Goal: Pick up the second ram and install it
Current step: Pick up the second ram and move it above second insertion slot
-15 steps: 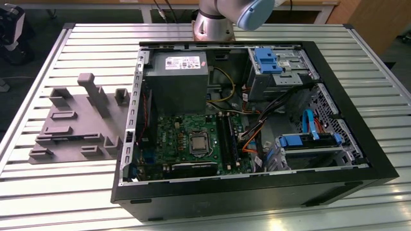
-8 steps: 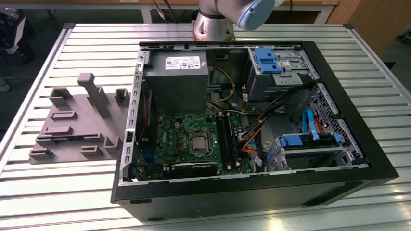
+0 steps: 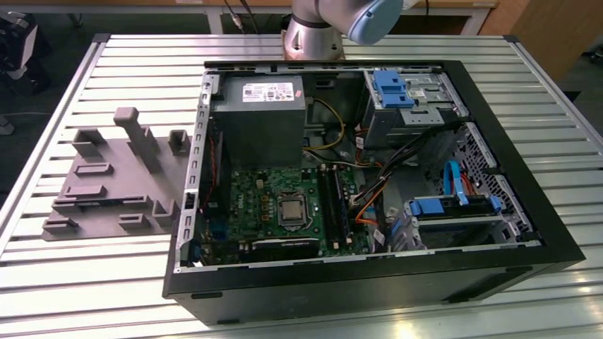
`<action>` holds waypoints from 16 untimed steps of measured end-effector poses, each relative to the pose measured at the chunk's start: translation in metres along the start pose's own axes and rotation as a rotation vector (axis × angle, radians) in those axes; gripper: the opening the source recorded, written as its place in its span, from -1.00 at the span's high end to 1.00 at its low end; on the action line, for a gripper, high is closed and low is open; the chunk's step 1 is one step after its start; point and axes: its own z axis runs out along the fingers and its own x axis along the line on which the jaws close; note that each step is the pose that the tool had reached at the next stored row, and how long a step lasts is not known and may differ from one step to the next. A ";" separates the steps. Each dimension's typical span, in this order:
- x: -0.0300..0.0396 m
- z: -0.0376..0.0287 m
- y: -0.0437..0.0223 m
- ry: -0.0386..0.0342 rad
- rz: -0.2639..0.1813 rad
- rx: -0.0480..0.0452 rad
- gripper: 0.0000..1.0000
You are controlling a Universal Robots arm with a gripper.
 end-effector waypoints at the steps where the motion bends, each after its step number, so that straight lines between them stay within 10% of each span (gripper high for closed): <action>1: 0.0000 0.0000 0.0000 0.0000 0.000 0.0000 0.79; 16: -0.0001 0.0025 -0.0022 0.0093 -0.188 -0.0019 0.79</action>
